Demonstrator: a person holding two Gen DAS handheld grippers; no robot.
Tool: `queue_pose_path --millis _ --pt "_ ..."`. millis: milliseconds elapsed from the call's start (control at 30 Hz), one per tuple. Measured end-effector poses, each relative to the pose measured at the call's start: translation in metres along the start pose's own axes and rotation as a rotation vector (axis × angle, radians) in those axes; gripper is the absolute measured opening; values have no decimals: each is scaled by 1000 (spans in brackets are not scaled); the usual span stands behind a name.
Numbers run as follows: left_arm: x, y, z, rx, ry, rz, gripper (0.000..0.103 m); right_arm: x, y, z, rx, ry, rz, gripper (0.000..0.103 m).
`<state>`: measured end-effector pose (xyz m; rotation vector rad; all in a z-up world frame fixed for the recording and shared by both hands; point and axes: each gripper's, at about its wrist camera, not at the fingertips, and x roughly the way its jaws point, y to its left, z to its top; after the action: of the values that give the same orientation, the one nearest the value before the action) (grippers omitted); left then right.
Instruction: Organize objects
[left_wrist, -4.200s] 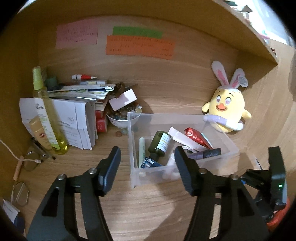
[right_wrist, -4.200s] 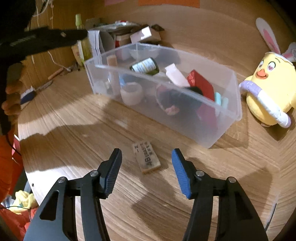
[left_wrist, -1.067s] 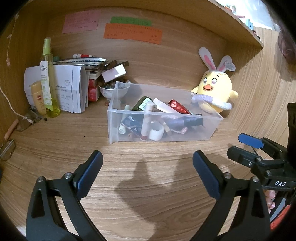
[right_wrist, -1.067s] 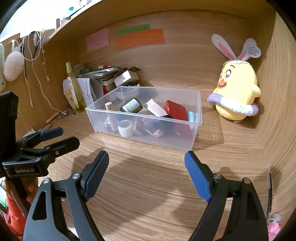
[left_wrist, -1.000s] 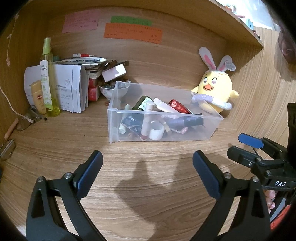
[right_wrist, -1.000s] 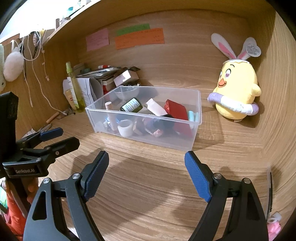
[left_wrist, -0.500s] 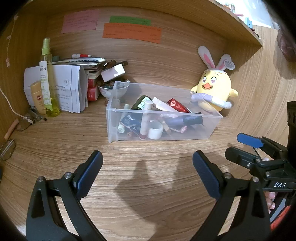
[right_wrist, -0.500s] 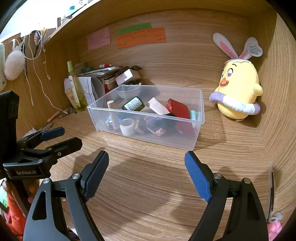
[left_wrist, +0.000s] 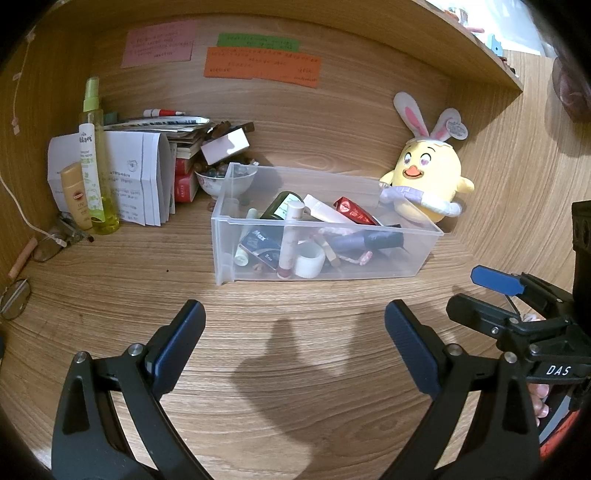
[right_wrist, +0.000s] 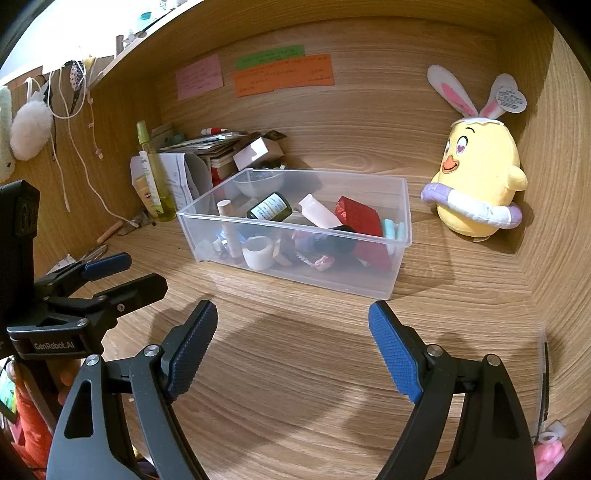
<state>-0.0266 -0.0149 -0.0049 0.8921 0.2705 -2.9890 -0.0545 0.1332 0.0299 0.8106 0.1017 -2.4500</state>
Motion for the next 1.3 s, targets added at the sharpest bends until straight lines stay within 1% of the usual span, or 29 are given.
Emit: queue_pose_path --millis 433,533,933,1167,1300 --pt "-6 -1 2 7 -21 -1 99 0 0 0 0 -1 0 82" --pt "-6 -2 2 12 -12 -19 99 0 0 0 1 -2 2 82" --pt "-4 -10 0 40 1 -11 100 -1 2 0 2 -4 4 82" --pt "-8 -9 0 28 -27 -2 101 0 2 0 3 1 5 82" --pt "-9 -8 1 21 -26 -6 101 0 2 -1 5 2 3 82"
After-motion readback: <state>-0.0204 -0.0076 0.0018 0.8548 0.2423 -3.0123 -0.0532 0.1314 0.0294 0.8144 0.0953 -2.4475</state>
